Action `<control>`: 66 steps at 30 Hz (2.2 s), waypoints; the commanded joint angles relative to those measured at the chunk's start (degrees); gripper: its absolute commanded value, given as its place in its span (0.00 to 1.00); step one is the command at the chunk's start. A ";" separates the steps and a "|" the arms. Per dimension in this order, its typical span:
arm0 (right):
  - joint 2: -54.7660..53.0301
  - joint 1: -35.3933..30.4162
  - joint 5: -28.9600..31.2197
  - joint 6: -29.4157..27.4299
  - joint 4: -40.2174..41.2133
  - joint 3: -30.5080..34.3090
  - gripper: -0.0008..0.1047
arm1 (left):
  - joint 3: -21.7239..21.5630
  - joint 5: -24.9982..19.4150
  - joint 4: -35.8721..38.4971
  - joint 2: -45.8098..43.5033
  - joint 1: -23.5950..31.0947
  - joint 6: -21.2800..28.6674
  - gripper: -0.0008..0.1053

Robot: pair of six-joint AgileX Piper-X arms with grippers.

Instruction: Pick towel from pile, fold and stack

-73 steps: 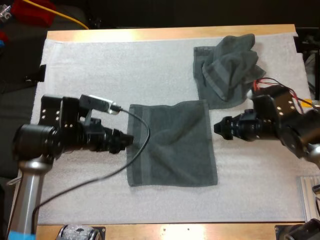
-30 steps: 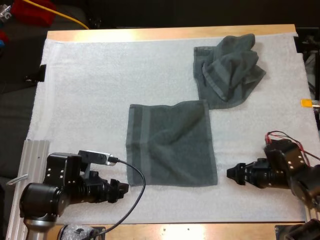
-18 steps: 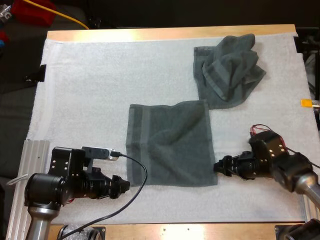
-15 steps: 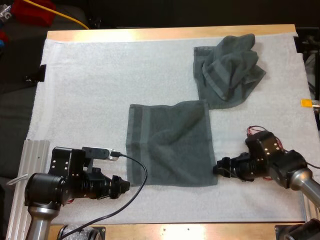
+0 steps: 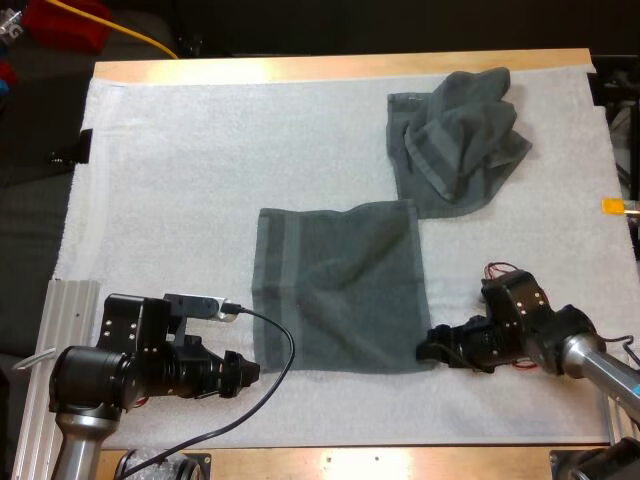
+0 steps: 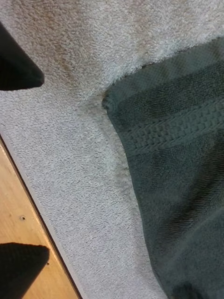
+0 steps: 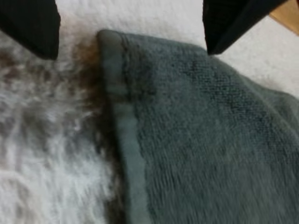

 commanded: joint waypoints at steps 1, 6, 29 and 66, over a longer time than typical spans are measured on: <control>0.62 -0.02 -1.41 0.84 -1.28 -0.01 0.61 | 0.01 -0.60 0.22 -0.03 0.04 -0.38 0.62; 3.39 -0.02 -2.14 1.48 -1.63 -0.01 0.61 | 0.01 -0.50 0.22 -0.03 0.04 -0.38 0.62; 4.53 -0.02 -3.78 2.44 -3.24 -0.01 0.23 | 0.01 2.10 -1.60 -0.03 0.04 -0.35 0.62; -6.21 -0.02 3.91 -0.28 9.08 -0.01 0.13 | 12.55 8.17 -16.66 5.40 0.04 -6.66 0.62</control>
